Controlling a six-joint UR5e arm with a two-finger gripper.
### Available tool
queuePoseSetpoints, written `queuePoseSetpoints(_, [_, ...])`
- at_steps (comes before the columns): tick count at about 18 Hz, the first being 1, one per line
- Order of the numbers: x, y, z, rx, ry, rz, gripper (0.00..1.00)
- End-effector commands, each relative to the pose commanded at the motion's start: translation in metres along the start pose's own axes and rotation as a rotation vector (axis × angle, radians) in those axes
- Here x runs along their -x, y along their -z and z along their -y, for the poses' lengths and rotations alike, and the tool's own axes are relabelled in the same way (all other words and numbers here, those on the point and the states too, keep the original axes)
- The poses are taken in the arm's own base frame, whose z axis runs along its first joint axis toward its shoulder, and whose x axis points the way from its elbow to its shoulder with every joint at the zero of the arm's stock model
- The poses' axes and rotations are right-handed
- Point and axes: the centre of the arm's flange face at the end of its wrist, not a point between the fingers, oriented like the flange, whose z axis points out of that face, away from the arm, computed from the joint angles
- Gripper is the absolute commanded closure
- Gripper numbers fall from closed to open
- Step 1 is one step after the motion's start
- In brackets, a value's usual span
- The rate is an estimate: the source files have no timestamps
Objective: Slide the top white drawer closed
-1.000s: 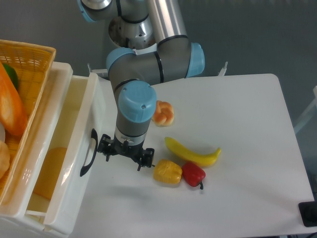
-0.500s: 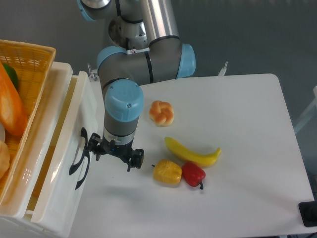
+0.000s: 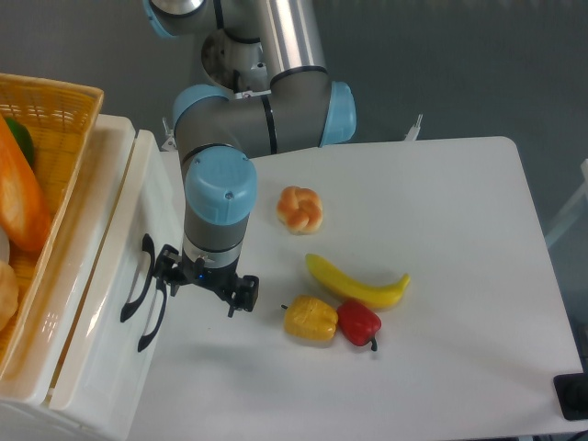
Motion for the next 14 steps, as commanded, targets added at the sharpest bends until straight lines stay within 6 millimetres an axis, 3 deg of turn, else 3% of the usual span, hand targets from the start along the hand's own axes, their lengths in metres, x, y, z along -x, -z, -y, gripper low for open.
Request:
queuePoseSetpoints(11, [-0.001,0.003,0.0,-0.005,-0.001,0.001,0.0])
queuePoseSetpoints(14, [0.011,0.01,0.001,-0.016,0.008,0.012,0.0])
